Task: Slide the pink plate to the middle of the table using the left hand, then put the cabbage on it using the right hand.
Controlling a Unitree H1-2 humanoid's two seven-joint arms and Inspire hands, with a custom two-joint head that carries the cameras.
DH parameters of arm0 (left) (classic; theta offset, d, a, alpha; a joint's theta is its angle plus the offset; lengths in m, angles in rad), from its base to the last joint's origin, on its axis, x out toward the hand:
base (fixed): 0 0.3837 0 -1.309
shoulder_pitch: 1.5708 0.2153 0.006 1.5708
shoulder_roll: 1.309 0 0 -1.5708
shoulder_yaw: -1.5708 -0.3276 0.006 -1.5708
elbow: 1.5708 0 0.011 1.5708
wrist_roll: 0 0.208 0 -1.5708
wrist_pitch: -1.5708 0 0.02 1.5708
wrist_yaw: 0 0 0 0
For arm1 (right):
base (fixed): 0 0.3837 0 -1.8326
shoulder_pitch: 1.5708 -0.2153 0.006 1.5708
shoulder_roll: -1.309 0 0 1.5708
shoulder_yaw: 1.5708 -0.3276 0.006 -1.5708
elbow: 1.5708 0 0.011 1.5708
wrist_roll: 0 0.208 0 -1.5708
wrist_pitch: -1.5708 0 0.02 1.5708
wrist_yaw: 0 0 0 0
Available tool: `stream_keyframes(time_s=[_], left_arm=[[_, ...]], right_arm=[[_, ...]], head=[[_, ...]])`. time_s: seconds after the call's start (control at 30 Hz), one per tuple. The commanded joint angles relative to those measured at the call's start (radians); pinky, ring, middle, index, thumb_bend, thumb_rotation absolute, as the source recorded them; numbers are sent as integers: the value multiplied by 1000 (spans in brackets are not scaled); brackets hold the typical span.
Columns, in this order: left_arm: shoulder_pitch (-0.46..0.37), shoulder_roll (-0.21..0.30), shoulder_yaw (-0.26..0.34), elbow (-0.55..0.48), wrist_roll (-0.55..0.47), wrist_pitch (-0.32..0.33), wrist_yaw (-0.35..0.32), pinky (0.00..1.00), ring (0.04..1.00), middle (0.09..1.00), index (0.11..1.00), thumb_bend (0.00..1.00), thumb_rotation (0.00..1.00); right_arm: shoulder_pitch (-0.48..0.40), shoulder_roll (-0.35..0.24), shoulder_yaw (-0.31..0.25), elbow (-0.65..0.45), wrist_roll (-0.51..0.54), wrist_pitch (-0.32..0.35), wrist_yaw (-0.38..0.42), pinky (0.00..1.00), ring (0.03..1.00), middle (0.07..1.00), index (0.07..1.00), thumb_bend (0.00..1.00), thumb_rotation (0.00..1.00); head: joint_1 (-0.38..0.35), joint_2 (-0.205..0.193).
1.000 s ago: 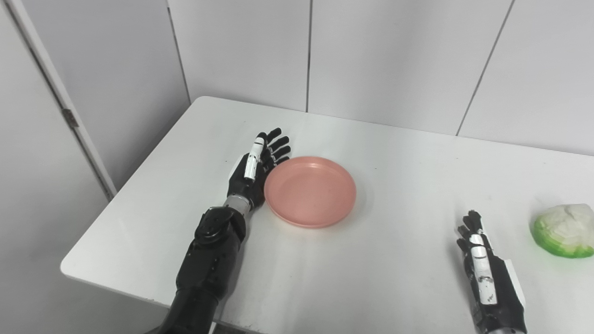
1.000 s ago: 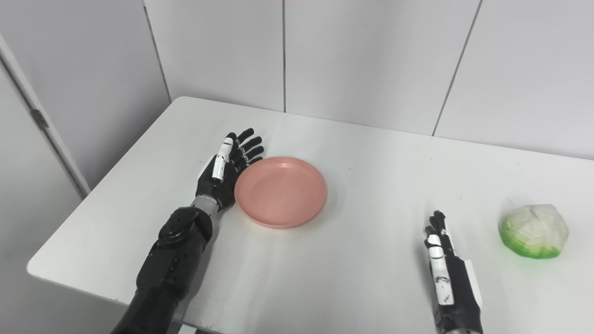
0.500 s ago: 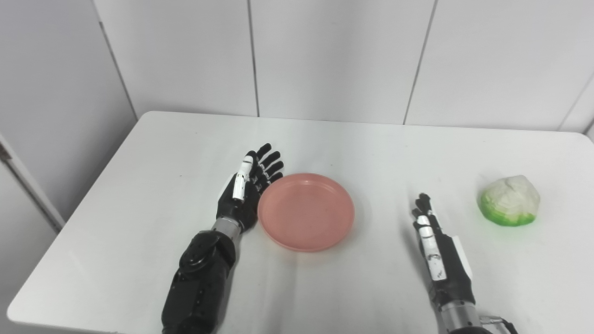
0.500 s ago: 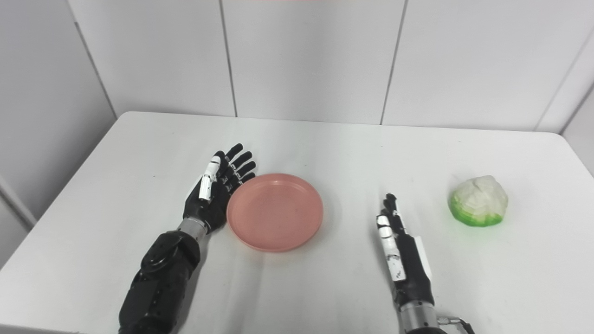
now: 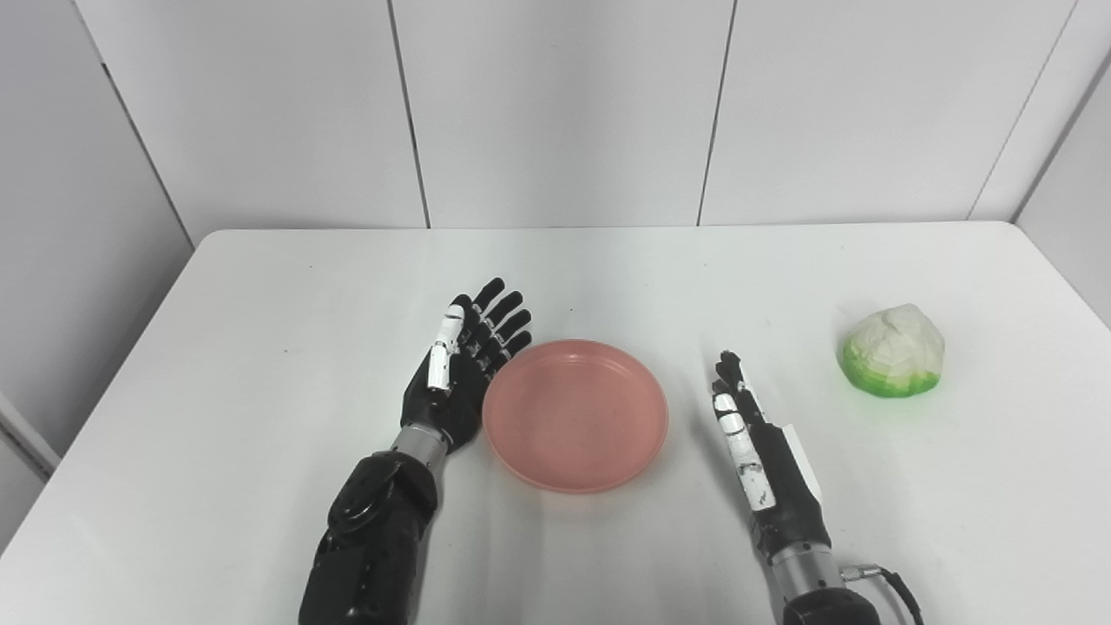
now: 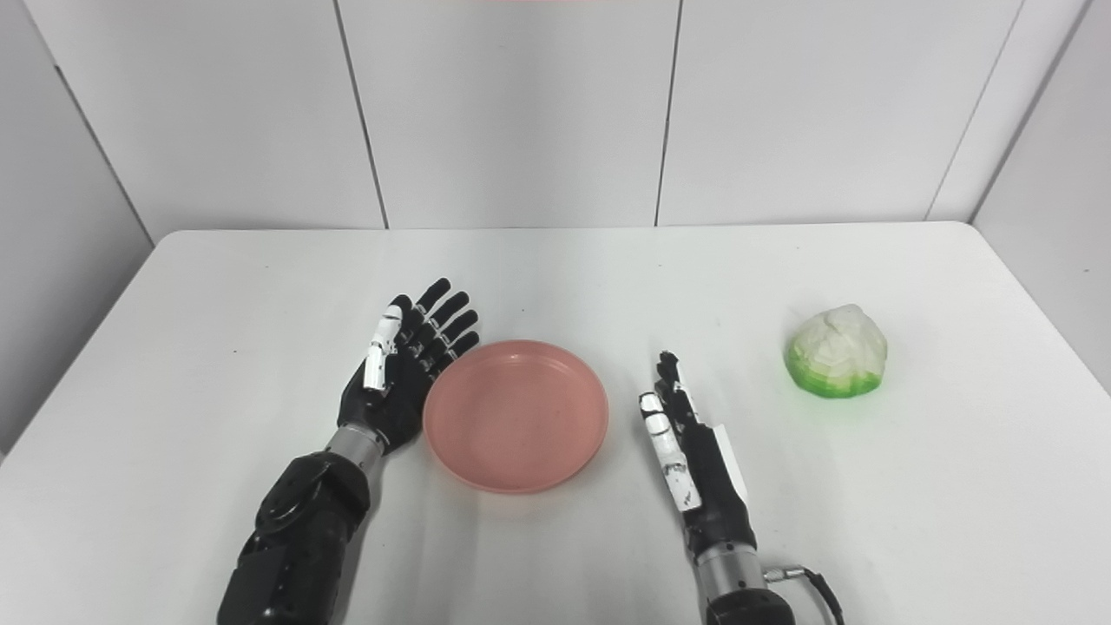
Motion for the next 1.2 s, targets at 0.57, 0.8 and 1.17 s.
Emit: stream_keyframes(time_s=[0.57,0.8,1.17], left_arm=[[89,42,19,54,7,-14,-19,871,876,884,874,375,1000],[87,54,44,78,-6,-18,-46,865,872,877,865,385,941],[41,109,69,273,-37,-128,-169,838,856,863,864,444,868]], right_arm=[[-3,-21,1,-87,-120,-5,-39,945,984,997,998,565,1000],[-49,-61,-21,-197,-263,42,-67,874,930,939,934,697,991],[-149,-155,-110,-341,-407,97,-64,789,848,872,878,818,867]], head=[[-152,-9],[-277,-43],[-365,-71]])
